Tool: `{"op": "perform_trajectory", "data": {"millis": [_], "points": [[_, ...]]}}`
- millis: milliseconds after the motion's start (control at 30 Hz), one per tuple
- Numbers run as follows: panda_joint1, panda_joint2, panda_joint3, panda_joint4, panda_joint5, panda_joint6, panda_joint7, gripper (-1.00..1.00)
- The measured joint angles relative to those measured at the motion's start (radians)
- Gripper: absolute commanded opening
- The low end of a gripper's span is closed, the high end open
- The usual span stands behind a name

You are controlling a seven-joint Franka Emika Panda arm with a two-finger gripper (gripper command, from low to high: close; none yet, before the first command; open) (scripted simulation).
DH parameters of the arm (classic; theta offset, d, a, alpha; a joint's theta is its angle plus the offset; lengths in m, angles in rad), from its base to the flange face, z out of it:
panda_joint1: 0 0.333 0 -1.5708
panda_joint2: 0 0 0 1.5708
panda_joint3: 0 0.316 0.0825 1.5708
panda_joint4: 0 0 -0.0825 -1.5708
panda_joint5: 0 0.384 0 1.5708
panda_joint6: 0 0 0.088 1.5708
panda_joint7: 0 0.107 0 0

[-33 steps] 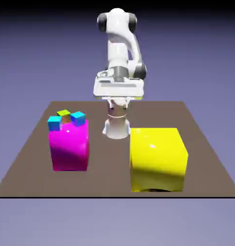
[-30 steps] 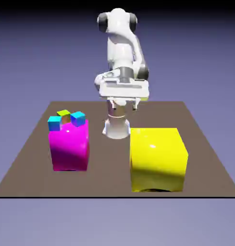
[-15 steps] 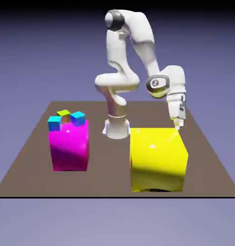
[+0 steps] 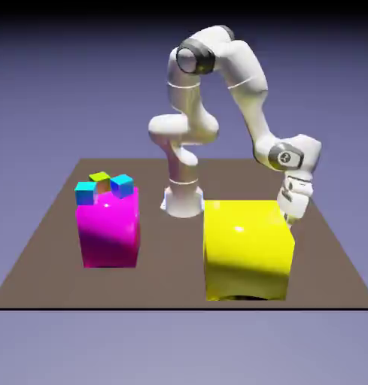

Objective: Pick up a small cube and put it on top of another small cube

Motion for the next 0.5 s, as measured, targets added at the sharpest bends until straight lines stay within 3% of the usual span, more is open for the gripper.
{"op": "perform_trajectory", "data": {"millis": [300,500], "points": [[-0.119,0.321,0.19,0.14,0.001,-0.365,-0.029,0.0],[-0.062,0.416,0.045,0.127,-0.136,-0.295,0.038,0.0]]}}
